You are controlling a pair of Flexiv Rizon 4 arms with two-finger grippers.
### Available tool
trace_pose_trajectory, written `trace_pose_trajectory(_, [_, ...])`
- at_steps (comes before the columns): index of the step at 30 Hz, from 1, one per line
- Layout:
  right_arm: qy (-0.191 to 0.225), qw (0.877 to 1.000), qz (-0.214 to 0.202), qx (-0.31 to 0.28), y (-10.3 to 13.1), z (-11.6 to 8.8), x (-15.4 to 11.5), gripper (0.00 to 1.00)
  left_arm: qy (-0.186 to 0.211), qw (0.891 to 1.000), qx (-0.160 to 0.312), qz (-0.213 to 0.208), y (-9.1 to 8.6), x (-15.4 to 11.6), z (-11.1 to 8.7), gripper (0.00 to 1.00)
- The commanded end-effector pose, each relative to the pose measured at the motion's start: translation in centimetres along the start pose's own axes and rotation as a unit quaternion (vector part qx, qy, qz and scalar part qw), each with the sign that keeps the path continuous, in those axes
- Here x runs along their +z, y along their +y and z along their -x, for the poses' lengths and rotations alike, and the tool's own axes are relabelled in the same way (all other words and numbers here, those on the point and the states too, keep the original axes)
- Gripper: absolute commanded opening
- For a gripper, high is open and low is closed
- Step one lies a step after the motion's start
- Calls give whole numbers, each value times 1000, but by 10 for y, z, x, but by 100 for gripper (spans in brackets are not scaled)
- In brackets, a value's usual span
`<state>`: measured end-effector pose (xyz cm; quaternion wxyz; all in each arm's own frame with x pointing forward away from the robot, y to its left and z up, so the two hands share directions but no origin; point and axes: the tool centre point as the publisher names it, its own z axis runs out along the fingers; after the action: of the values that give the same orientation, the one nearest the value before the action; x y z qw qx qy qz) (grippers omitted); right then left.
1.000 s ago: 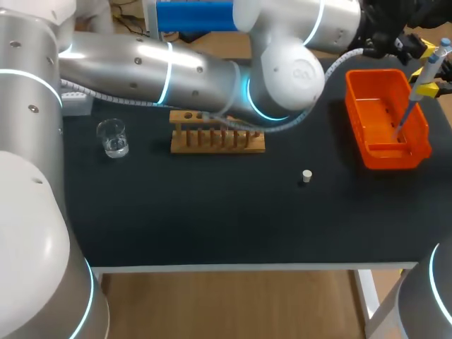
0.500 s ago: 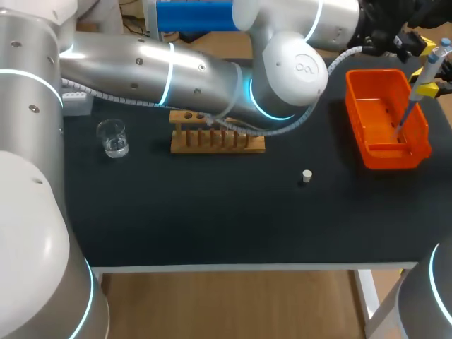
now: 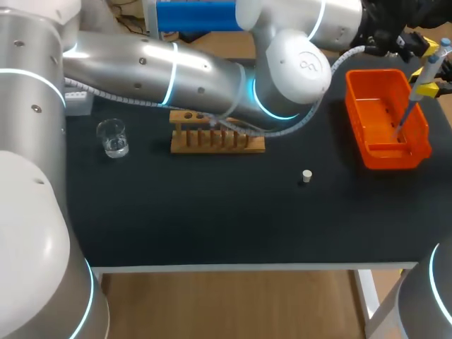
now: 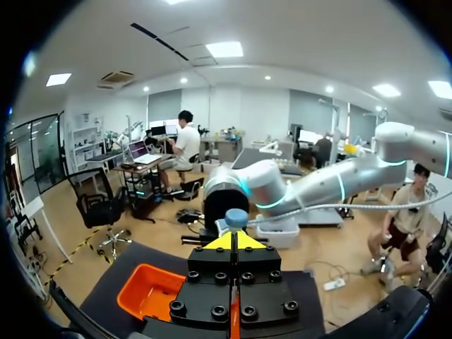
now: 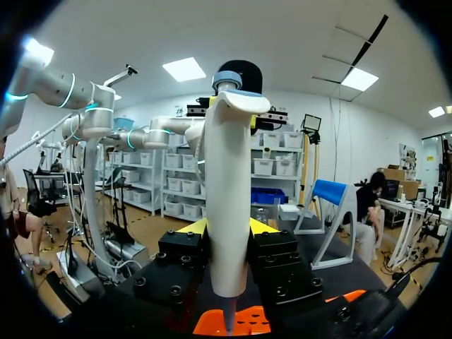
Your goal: Invert the test tube, pick up the pipette, mount the tip to pipette, aspirate from beaker and dispense into the tube, eject the tip, return the pipette, and cap with the stopper.
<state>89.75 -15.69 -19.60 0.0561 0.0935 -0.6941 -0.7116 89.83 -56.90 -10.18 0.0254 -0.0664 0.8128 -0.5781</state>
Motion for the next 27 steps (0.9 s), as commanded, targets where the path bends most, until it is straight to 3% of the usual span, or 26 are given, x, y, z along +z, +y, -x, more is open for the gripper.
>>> trace_pose_trajectory(1, [4,1000,0,0,-1,2,-3,0,-7,1000,-1,-17,6,5,1,0])
trace_pose_trajectory(27, [4,1000,0,0,-1,2,-3,0,-35,999,19,2,22,13,6,0])
